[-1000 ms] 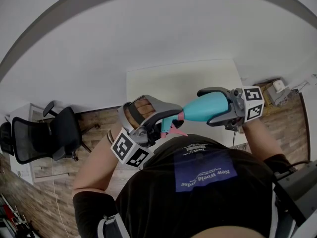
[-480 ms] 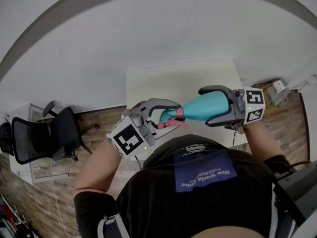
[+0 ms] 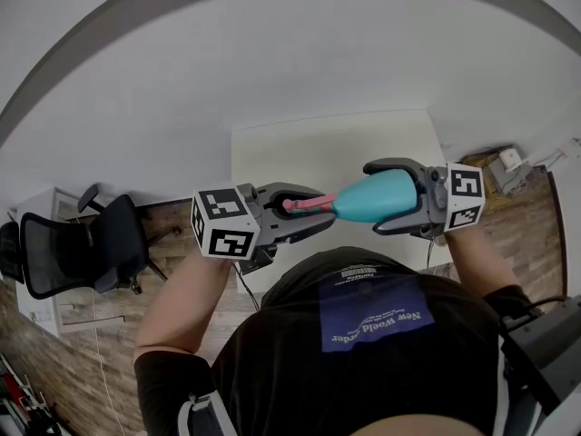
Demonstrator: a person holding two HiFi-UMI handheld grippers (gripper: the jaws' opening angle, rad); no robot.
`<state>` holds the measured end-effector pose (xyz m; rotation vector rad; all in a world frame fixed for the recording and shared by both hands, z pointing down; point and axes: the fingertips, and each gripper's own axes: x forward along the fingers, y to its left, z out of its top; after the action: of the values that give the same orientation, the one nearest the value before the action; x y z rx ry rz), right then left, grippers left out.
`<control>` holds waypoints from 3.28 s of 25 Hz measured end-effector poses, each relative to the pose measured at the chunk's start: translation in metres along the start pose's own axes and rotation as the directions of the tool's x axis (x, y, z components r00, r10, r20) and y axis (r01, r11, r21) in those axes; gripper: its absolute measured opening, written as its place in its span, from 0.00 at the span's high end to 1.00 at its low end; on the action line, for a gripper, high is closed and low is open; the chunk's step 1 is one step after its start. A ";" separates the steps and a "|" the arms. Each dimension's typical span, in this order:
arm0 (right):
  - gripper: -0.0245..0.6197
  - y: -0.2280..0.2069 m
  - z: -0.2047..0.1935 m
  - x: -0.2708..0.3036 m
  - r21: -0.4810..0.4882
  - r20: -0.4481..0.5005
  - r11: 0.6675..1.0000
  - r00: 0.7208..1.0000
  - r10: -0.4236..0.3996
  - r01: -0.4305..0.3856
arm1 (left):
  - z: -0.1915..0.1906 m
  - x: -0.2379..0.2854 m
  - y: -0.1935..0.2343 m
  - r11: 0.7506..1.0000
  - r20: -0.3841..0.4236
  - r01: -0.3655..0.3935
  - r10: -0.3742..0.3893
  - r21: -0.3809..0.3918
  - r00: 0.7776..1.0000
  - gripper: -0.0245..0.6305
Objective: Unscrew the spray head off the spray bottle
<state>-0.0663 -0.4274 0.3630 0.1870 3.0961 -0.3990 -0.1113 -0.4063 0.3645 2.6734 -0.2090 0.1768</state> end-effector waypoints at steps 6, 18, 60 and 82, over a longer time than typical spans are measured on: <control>0.26 -0.002 -0.004 -0.002 0.012 0.013 1.000 1.000 -0.013 0.013 | -0.002 0.001 0.006 0.980 0.016 0.030 -0.027 -0.198 0.999 0.74; 0.26 -0.011 0.003 -0.009 0.033 0.065 0.999 0.997 -0.031 0.029 | 0.018 -0.013 0.006 1.000 0.088 -0.010 0.012 -0.017 0.996 0.74; 0.26 -0.012 0.009 -0.014 0.105 0.089 0.994 0.996 0.019 -0.028 | 0.022 0.004 -0.005 0.353 0.091 -0.207 0.317 0.912 0.944 0.52; 0.26 -0.001 0.008 -0.005 0.088 0.071 0.993 0.995 0.074 -0.080 | 0.008 0.008 -0.012 0.926 -0.088 0.034 -0.001 0.377 0.996 0.73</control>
<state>-0.0614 -0.4308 0.3559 0.2875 2.9957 -0.5317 -0.1007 -0.4001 0.3534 3.0418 -0.1333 0.3598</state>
